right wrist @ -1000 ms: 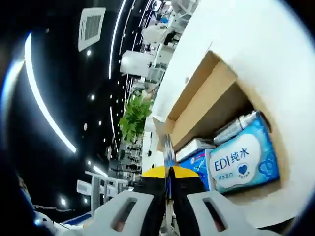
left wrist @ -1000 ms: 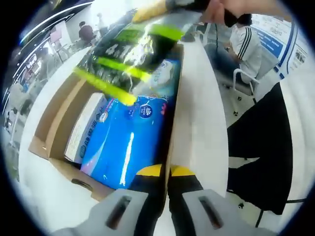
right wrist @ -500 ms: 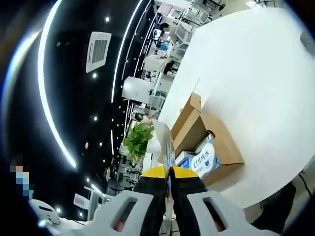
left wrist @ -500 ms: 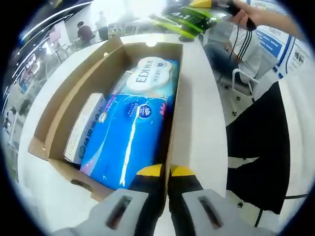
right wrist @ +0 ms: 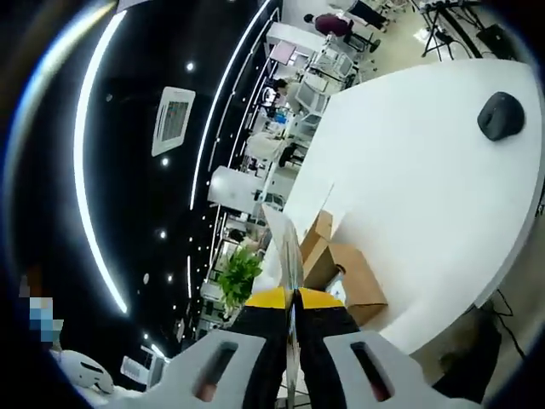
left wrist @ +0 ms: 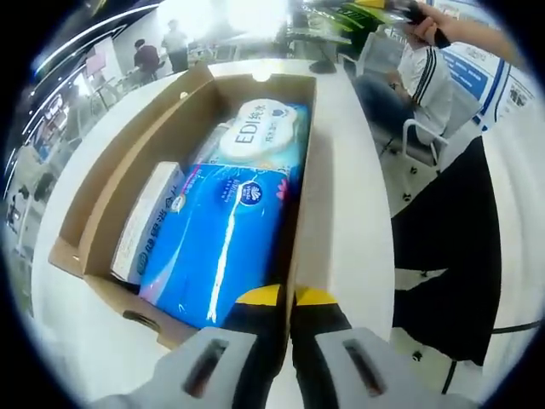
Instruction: Operate the shoe box by opening the lid, removing the specified soft item, and placing it in the target area until the item is outside and the box remains undamaged.
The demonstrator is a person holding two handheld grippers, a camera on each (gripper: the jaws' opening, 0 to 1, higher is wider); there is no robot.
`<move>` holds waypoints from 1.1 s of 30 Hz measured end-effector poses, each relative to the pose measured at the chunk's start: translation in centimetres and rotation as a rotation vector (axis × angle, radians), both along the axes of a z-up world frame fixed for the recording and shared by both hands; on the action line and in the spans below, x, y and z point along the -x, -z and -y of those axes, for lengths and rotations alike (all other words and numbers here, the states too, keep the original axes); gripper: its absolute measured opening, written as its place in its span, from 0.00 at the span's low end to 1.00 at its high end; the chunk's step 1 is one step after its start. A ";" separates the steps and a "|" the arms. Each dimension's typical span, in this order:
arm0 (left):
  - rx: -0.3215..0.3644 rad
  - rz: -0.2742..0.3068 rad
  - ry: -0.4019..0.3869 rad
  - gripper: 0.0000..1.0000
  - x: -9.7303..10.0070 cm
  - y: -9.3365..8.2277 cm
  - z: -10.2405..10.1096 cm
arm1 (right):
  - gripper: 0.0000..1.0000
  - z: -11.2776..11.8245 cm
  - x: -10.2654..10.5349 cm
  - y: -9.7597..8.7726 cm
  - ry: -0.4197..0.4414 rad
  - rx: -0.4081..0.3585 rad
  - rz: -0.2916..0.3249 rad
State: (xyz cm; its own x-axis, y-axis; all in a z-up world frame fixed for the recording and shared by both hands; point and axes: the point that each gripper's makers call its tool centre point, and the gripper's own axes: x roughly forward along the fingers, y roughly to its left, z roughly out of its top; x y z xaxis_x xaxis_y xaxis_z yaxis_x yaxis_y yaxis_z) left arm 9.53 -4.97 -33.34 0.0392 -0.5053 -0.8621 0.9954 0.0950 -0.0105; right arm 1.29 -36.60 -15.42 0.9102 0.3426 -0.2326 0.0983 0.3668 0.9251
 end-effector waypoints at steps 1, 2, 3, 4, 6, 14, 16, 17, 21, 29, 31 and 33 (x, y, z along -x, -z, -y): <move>0.000 0.001 0.000 0.02 0.0 0.0 0.0 | 0.00 0.2 -0.1 0.0 0.006 -0.004 0.002; 0.000 0.002 0.001 0.02 0.0 0.0 0.0 | 0.00 0.3 -0.1 -0.1 0.011 -0.007 0.008; 0.000 0.002 0.000 0.02 0.0 0.0 0.0 | 0.00 0.3 -0.1 -0.2 0.012 -0.011 0.014; -0.001 0.001 0.000 0.02 0.0 0.0 0.0 | 0.00 0.3 -0.2 -0.3 0.012 -0.016 0.018; -0.002 -0.002 0.000 0.02 0.0 0.1 0.0 | 0.00 0.3 -0.2 -0.5 0.014 -0.018 0.024; -0.003 -0.003 -0.006 0.02 0.1 0.1 0.0 | 0.00 -1.0 -1.1 -1.8 -0.006 -0.009 0.043; -0.002 0.000 -0.009 0.02 0.1 0.1 0.0 | 0.00 -1.0 -1.5 -2.1 -0.015 0.000 0.048; -0.003 0.001 -0.010 0.02 0.0 0.1 0.0 | 0.00 -1.0 -1.6 -2.2 -0.018 0.000 0.049; -0.007 -0.014 -0.022 0.02 -0.1 0.1 0.1 | 0.00 -0.5 -2.1 -2.6 -0.051 0.041 0.060; -0.023 -0.030 -0.045 0.03 -0.1 0.1 0.2 | 0.00 2.2 -2.6 -1.5 -0.105 0.068 0.020; -0.024 -0.030 -0.042 0.03 -0.1 0.1 0.2 | 0.00 2.8 -3.0 -0.9 -0.129 0.038 0.009; -0.028 -0.036 -0.045 0.03 -0.1 0.1 0.2 | 0.00 3.1 -3.5 -0.5 -0.144 0.036 0.011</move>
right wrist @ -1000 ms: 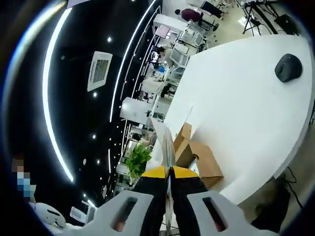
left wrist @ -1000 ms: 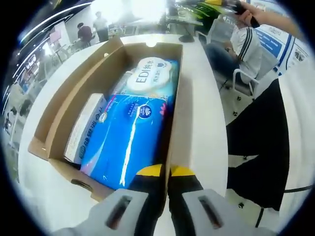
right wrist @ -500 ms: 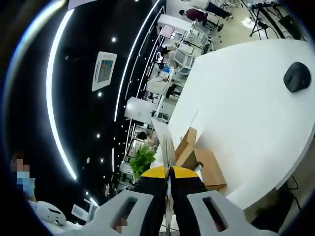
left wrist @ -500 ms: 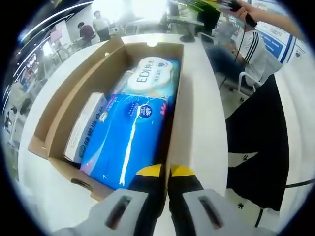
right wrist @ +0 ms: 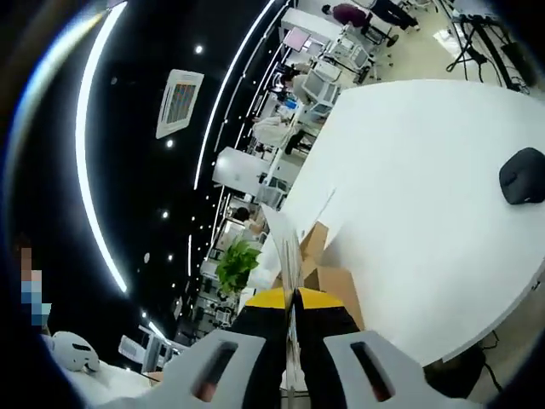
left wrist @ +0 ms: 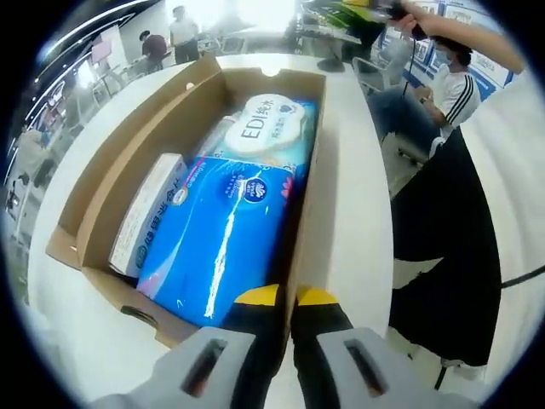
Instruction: Operate the shoe box by opening the lid, removing the specified soft item, and placing it in the target area until the item is outside and the box remains undamaged.
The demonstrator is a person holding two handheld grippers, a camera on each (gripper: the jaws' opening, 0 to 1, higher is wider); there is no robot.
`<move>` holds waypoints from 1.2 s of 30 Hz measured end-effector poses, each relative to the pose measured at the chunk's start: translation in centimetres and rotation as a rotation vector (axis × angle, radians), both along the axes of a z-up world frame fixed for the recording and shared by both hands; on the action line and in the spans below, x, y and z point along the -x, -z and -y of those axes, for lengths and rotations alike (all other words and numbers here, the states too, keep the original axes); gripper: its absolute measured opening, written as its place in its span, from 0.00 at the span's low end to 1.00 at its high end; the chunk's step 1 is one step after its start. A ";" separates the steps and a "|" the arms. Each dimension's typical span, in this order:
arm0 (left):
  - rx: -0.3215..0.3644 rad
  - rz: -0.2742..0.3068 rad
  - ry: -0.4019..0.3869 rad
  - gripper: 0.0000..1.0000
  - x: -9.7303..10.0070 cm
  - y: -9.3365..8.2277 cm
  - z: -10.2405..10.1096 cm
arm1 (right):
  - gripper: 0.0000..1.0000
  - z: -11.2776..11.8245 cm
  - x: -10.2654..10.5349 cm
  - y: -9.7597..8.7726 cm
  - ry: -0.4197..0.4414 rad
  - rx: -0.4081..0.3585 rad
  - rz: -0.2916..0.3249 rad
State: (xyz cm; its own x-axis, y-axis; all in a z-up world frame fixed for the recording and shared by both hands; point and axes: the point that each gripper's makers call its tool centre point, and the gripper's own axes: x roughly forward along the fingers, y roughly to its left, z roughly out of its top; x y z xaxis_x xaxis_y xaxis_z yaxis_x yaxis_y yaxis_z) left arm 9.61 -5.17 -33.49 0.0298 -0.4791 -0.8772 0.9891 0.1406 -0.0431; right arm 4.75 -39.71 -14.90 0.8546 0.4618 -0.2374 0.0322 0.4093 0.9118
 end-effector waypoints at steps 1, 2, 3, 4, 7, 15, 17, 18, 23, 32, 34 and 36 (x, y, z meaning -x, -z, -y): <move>-0.008 -0.007 -0.018 0.03 -0.1 0.0 0.0 | 0.00 0.2 -0.3 0.2 -0.008 -0.011 -0.007; -0.012 -0.006 -0.020 0.03 -0.1 0.1 0.0 | 0.00 0.2 -0.5 0.2 -0.019 -0.018 -0.004; -0.016 -0.003 -0.019 0.03 -0.1 0.1 0.0 | 0.00 0.2 -0.6 0.2 -0.030 -0.026 0.000; -0.024 0.006 -0.020 0.03 0.0 0.1 0.0 | 0.00 0.3 -0.9 0.2 -0.056 -0.045 -0.005; -0.026 0.022 -0.014 0.03 0.0 0.1 -0.1 | 0.00 0.5 -1.3 0.9 -0.155 -0.020 -0.040; -0.053 0.027 0.007 0.03 -0.1 0.1 -0.1 | 0.00 1.5 -3.6 0.6 -0.236 -0.005 -0.017; -0.077 0.031 0.015 0.03 0.0 0.2 -0.1 | 0.00 1.5 -4.2 0.5 -0.266 -0.009 -0.012; -0.083 0.031 0.015 0.03 0.0 0.2 -0.1 | 0.00 1.8 -4.5 0.9 -0.275 -0.002 -0.020; -0.106 -0.008 -0.024 0.03 -0.1 0.3 -0.4 | 0.00 1.8 -5.6 4.7 -0.349 0.060 -0.153; -0.124 -0.014 -0.048 0.04 -0.2 0.4 -0.6 | 0.00 -0.5 -6.1 7.4 -0.432 0.102 -0.230; -0.127 -0.018 -0.054 0.04 -0.2 0.4 -0.6 | 0.00 -0.4 -6.1 7.7 -0.427 0.099 -0.236; -0.132 -0.014 -0.057 0.04 -0.2 0.4 -0.6 | 0.00 -0.4 -5.9 8.0 -0.432 0.102 -0.248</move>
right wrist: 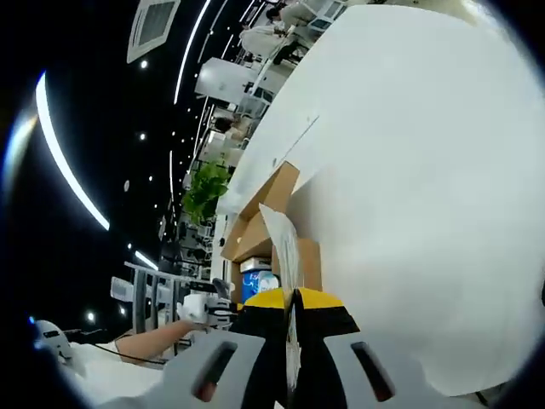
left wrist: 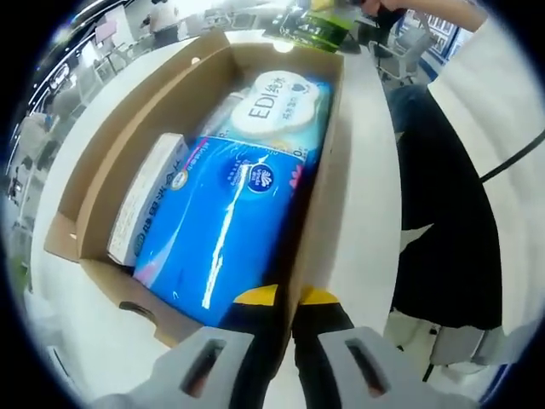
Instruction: Operate the shoe box by opening the lid, removing the specified soft item, and placing it in the target area until the item is outside and the box remains undamaged.
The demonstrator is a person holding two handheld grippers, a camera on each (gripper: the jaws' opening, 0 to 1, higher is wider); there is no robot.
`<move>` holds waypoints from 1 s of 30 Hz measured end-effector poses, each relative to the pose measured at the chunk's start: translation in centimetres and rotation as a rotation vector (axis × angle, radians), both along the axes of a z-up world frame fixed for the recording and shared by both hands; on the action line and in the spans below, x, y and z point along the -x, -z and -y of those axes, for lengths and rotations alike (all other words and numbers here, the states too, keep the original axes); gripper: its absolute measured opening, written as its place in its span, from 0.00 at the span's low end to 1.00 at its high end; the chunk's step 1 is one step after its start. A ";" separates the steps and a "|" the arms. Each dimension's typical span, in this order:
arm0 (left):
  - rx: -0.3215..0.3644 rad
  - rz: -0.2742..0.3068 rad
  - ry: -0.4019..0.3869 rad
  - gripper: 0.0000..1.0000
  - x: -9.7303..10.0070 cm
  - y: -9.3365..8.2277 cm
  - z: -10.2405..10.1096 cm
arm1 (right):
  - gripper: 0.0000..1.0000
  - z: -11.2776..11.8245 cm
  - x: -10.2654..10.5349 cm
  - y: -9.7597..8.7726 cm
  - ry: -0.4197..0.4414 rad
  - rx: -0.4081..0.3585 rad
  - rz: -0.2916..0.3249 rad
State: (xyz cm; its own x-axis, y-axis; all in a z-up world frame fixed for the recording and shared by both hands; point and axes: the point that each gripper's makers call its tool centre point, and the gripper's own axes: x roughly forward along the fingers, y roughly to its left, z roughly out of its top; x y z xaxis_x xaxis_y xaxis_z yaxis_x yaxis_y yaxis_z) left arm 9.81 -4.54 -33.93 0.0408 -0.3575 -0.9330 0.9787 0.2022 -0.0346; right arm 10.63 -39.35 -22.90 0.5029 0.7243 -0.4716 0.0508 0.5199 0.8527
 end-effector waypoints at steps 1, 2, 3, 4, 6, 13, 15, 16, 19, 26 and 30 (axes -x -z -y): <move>-0.004 0.005 -0.001 0.04 0.0 0.1 0.0 | 0.00 0.1 0.1 0.1 0.000 0.004 -0.005; -0.014 0.009 -0.004 0.04 0.0 0.1 0.0 | 0.00 1.0 -0.6 1.0 -0.003 0.015 -0.008; -0.018 0.008 -0.003 0.04 0.0 0.1 0.0 | 0.00 1.2 -0.7 1.4 -0.010 0.024 -0.004; -0.018 0.006 -0.003 0.04 -0.1 0.1 0.0 | 0.00 1.6 -1.0 2.0 -0.013 0.056 0.009; -0.019 -0.005 -0.008 0.04 -0.1 0.1 0.0 | 0.00 2.2 -1.5 3.1 0.000 0.063 -0.006; -0.023 -0.014 -0.013 0.04 0.1 0.1 0.0 | 0.00 2.1 -3.0 5.4 -0.032 0.097 -0.032; -0.026 -0.017 -0.017 0.04 0.1 0.1 0.0 | 0.00 1.7 -3.3 5.8 -0.041 0.101 -0.033; -0.029 -0.018 -0.017 0.04 0.1 0.1 0.1 | 0.00 1.5 -3.3 5.9 -0.044 0.100 -0.033; -0.029 -0.016 -0.016 0.04 0.1 0.2 0.0 | 0.00 1.4 -3.6 7.2 -0.089 0.190 -0.013; -0.030 -0.018 -0.017 0.04 0.1 0.2 0.0 | 0.00 -0.2 -4.0 8.0 -0.150 0.270 0.007; -0.035 -0.021 -0.021 0.05 0.1 0.3 0.0 | 0.00 -1.1 -3.8 8.9 -0.173 0.308 0.001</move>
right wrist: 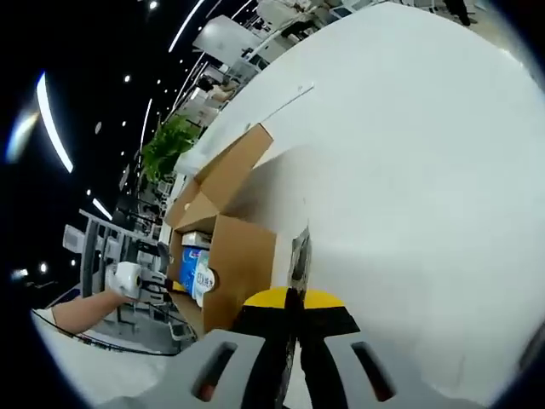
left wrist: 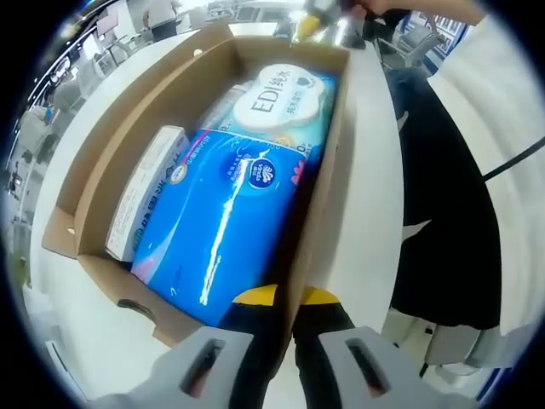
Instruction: Operate the shoe box by opening the lid, removing the specified soft item, and placing it in the target area until the item is outside and the box remains undamaged.
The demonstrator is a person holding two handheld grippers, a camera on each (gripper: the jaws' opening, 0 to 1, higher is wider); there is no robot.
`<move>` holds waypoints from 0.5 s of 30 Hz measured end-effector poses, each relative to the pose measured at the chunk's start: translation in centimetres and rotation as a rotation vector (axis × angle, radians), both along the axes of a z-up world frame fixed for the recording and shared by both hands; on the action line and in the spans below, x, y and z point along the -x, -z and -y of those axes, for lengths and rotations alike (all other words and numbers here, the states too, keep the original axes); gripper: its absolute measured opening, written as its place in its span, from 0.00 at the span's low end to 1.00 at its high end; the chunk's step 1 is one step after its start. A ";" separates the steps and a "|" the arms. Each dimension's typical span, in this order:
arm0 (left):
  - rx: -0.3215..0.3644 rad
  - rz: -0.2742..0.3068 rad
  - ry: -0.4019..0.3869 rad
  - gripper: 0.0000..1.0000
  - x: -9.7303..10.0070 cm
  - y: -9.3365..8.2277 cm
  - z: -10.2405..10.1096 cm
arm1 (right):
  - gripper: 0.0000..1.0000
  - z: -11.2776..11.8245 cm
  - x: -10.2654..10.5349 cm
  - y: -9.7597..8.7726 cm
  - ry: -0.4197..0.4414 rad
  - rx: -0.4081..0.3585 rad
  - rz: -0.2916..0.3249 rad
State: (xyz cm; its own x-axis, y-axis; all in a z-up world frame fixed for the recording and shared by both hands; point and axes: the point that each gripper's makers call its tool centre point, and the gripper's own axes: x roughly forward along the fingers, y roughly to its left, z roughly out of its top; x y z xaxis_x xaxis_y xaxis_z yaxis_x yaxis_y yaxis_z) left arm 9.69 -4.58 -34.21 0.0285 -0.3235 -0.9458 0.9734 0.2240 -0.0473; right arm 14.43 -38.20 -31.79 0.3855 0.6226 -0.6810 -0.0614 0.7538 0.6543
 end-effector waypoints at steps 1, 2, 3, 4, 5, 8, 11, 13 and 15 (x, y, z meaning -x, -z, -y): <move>0.000 -0.001 -0.001 0.05 0.0 0.0 0.0 | 0.00 0.3 0.0 0.4 -0.012 0.038 0.004; -0.001 -0.002 -0.004 0.05 0.0 0.0 0.0 | 0.00 0.6 -0.2 0.9 -0.033 0.083 0.025; -0.003 -0.002 -0.005 0.05 0.0 0.0 0.0 | 0.00 0.5 -0.2 1.0 -0.050 0.096 0.033; -0.003 -0.003 -0.005 0.05 0.0 0.0 0.0 | 0.00 0.1 -0.2 0.9 -0.048 0.085 0.029; -0.003 -0.003 -0.004 0.05 0.0 0.0 0.0 | 0.00 0.2 -0.2 0.9 -0.049 0.089 0.030; -0.001 -0.006 -0.003 0.05 0.0 0.0 0.0 | 0.01 0.7 -0.3 1.3 -0.047 0.117 0.025; 0.000 -0.008 -0.003 0.05 0.0 0.0 0.0 | 0.02 1.0 -0.2 1.6 -0.044 0.137 0.020; 0.001 -0.017 -0.003 0.05 0.0 0.0 -0.1 | 0.03 1.3 -0.1 1.8 -0.041 0.160 0.024; -0.001 -0.021 -0.003 0.05 0.0 0.0 -0.1 | 0.03 1.5 0.1 2.0 -0.055 0.169 0.023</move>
